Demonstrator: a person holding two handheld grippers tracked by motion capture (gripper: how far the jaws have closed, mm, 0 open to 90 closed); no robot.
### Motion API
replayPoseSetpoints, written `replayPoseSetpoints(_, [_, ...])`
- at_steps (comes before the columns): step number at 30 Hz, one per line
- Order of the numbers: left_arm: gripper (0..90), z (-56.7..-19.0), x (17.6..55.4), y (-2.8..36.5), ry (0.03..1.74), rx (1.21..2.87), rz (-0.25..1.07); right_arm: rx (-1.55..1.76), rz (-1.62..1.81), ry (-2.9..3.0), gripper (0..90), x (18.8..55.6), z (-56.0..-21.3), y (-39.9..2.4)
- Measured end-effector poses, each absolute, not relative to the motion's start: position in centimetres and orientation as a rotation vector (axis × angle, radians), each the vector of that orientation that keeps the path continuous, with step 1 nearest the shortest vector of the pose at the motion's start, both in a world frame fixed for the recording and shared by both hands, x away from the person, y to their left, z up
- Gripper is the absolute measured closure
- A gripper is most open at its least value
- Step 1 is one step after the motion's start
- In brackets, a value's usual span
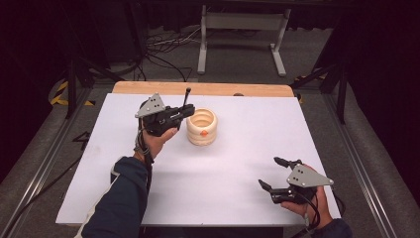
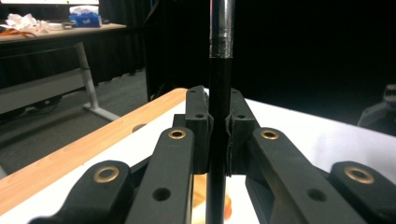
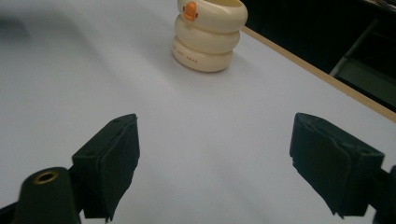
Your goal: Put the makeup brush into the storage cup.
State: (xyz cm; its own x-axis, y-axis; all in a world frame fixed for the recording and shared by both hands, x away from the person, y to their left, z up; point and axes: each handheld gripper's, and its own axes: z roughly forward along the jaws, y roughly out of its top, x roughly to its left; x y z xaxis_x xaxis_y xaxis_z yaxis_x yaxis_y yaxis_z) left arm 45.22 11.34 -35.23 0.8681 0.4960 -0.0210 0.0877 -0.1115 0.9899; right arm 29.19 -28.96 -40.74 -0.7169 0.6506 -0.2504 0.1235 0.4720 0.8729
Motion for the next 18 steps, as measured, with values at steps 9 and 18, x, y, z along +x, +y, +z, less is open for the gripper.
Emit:
replayPoseSetpoints(9, [82.8,-35.0,46.9,10.1,0.454,1.614,0.359,0.616,1.257,2.109,14.3,28.9,-40.5,-29.1])
replayPoseSetpoints(18, [82.8,-35.6,48.0,8.4,0.443,1.62,0.36,0.65,1.312,1.979,9.3,28.5,-40.0,-29.6])
